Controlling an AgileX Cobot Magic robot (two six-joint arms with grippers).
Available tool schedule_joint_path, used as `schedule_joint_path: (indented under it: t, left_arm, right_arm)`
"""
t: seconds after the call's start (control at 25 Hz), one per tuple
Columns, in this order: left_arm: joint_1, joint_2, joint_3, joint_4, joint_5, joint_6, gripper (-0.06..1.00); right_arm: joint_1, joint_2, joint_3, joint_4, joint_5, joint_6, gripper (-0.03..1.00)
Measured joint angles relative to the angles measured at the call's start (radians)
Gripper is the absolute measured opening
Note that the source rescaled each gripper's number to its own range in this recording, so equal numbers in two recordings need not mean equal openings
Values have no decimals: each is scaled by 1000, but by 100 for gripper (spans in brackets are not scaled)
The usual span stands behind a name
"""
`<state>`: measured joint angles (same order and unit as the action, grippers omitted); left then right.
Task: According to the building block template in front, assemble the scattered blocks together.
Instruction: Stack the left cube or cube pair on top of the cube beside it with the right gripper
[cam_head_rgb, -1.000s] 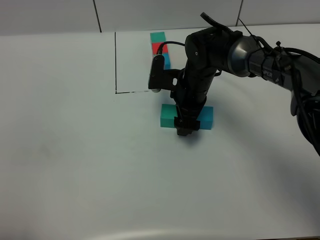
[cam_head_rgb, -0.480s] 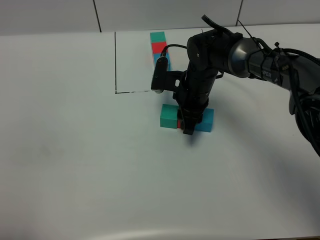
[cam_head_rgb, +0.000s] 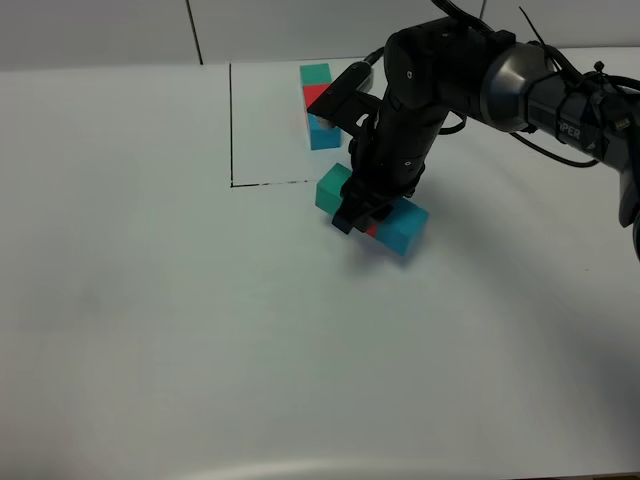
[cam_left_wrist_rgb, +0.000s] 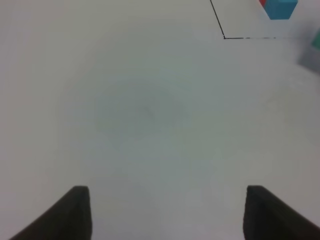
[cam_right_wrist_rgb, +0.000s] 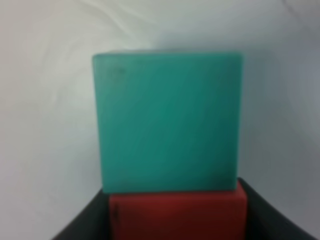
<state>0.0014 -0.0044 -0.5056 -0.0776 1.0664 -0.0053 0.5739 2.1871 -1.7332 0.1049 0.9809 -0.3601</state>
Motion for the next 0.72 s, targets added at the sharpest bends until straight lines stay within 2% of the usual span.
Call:
schedule_joint_path:
  t: [0.2, 0.36, 0.48, 0.72]
  left_arm:
    - [0, 0, 0, 0, 0, 0, 38]
    - [0, 0, 0, 0, 0, 0, 38]
    - [0, 0, 0, 0, 0, 0, 38]
    - [0, 0, 0, 0, 0, 0, 38]
  right_arm:
    - [14, 1, 0, -7, 21, 400, 2]
    - [43, 8, 0, -53, 28, 665, 2]
    - [68, 24, 0, -96, 28, 785, 2]
    - [87, 71, 0, -116, 6, 902, 2]
